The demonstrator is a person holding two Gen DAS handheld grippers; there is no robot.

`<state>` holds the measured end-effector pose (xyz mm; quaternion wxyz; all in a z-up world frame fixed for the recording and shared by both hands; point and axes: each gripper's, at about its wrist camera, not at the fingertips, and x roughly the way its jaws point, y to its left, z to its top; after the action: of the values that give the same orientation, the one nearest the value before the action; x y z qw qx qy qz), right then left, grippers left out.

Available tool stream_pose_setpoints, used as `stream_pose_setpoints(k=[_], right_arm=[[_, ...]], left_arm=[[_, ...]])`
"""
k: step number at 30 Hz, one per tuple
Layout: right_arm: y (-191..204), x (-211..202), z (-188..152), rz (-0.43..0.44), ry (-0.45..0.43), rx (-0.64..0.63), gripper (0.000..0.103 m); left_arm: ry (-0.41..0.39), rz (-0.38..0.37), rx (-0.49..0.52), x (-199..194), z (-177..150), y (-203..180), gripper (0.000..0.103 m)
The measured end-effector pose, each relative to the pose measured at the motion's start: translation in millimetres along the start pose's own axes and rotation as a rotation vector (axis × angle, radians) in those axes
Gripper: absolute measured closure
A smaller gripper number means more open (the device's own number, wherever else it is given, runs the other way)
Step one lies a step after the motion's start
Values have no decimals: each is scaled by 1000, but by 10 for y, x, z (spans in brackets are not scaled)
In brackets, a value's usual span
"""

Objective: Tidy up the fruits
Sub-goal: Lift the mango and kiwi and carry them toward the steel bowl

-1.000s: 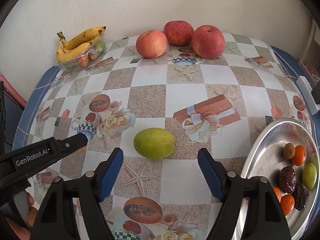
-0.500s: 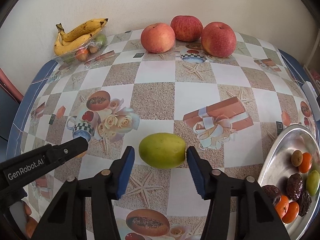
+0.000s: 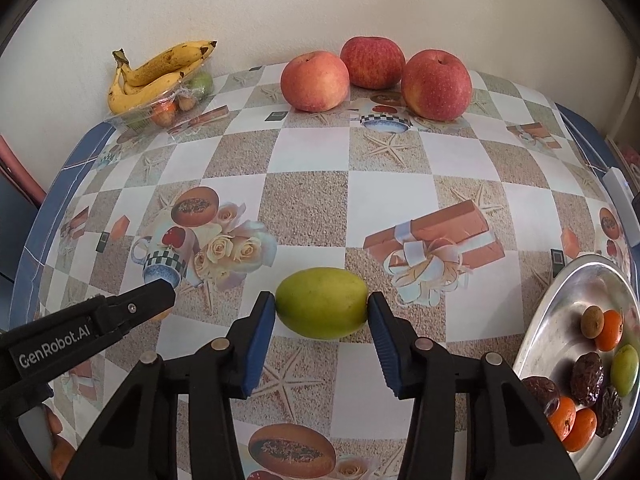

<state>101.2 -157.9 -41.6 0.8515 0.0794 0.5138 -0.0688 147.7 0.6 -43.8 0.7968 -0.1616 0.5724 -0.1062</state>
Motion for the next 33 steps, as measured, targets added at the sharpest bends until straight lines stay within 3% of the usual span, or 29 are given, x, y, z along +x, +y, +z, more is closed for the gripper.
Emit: stream_pose_setpoints(k=[12, 21, 24, 33], right_arm=[[-28, -185, -3, 39, 8, 22, 55], [-3, -77, -57, 36, 48, -11, 54], [1, -22, -65, 48, 64, -8, 49], [34, -15, -81, 53, 70, -14, 52]], left_arm=[[-2, -3, 11, -16, -9, -24, 76], [-1, -3, 14, -12, -7, -25, 76], [-1, -1, 16, -16, -5, -25, 76], [1, -4, 14, -10, -10, -19, 76]])
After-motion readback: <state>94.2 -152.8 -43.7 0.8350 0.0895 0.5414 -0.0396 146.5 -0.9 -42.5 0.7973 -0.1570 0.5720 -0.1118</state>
